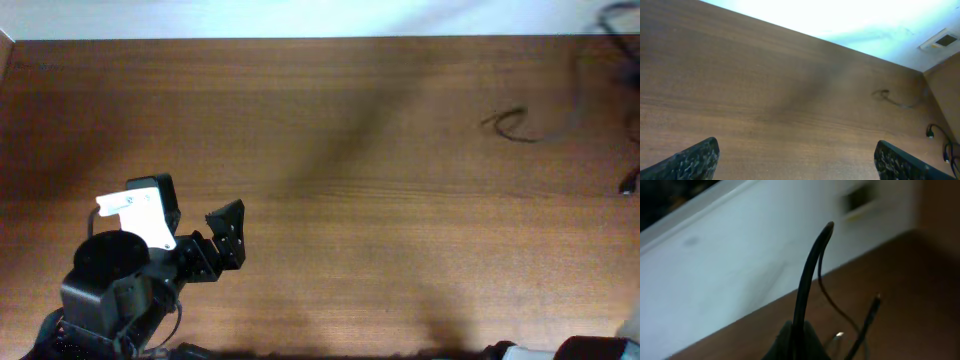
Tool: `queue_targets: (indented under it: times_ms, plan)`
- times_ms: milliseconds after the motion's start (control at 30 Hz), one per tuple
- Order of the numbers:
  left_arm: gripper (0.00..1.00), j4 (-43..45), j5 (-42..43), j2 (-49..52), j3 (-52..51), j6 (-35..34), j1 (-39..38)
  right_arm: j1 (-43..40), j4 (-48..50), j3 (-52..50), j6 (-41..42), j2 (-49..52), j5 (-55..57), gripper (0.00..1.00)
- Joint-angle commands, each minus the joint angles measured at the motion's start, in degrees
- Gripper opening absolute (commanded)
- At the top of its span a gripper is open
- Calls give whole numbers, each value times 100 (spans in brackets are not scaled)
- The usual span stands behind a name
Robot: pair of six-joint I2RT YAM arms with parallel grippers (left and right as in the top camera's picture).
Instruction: Untangle cables
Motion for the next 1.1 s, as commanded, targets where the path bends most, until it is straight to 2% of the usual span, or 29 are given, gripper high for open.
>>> queue_targets:
  times_ms: [0, 133, 233, 300, 333, 367, 500, 667, 700, 767, 900, 967, 1067]
  plan:
    - [99, 9, 4, -24, 26, 92, -17, -979, 129, 131, -304, -168, 138, 4]
    - [99, 13, 4, -24, 26, 68, -17, -2310, 179, 129, -304, 13, 555, 4]
    - [99, 107, 2, -24, 26, 72, -15, -2743, -31, 129, -297, 251, 592, 4]
    - [99, 142, 2, -24, 26, 72, -17, -2828, -225, 129, -275, 378, 1021, 4]
    - [99, 144, 2, -24, 26, 72, -17, -2828, -317, 129, -179, 404, 1296, 27]
    - [99, 146, 2, -22, 26, 72, -17, -2817, -481, 129, 269, 452, 1891, 99]
    - [99, 170, 2, -24, 26, 72, -17, -2817, -511, 129, 367, 601, 1034, 99]
    - [99, 271, -15, -24, 28, 74, -17, -2774, -584, 129, 304, 538, -1768, 99]
    - [99, 341, -28, -24, 33, 79, -15, -2776, -675, 129, 302, 417, -1932, 99]
    - [99, 483, -280, -24, 33, 74, -15, -2780, -931, 129, 306, 116, -1762, 99]
    - [99, 1185, -625, -24, 33, 74, -15, -2455, -1740, 63, 297, -675, -146, 99]
    - [99, 1480, -1156, -24, 33, 74, -15, -1996, -2002, 31, 297, -1088, -192, 99]
    - [99, 1506, -1582, -24, 39, 74, -15, -1086, -2260, 28, -179, -1696, -122, 99]
